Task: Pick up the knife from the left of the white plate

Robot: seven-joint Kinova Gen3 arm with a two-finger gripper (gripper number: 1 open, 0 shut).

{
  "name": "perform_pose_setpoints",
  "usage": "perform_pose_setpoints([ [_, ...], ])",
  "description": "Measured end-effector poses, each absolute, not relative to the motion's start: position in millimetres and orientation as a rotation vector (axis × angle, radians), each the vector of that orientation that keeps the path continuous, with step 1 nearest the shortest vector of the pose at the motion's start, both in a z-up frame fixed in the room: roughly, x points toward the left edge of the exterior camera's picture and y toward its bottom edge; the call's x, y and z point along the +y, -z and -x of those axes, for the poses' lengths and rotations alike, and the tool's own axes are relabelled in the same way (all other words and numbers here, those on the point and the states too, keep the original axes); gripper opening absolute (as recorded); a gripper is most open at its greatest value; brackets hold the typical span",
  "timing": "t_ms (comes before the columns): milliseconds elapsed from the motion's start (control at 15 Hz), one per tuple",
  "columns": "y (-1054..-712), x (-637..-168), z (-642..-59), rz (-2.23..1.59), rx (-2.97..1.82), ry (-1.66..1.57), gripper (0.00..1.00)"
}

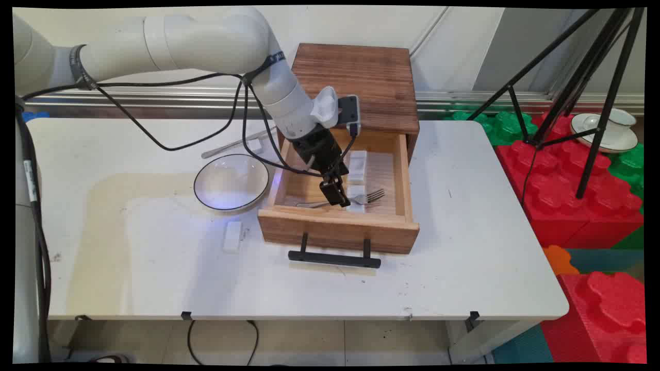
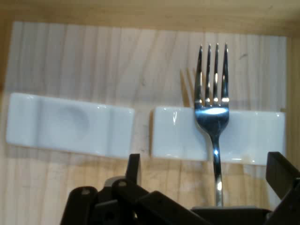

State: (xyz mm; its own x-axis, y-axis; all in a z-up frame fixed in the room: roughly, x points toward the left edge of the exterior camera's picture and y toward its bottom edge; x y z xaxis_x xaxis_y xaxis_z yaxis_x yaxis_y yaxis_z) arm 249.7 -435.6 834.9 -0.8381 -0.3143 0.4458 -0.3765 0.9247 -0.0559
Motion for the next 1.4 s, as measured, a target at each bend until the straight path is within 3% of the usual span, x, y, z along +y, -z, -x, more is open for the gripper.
perform_pose_setpoints([
  [733, -875, -415, -265, -0.485, -2.602, -0.241, 1.00],
  [1400, -936, -362, -323, -0.535, -2.551, -0.265, 1.00],
])
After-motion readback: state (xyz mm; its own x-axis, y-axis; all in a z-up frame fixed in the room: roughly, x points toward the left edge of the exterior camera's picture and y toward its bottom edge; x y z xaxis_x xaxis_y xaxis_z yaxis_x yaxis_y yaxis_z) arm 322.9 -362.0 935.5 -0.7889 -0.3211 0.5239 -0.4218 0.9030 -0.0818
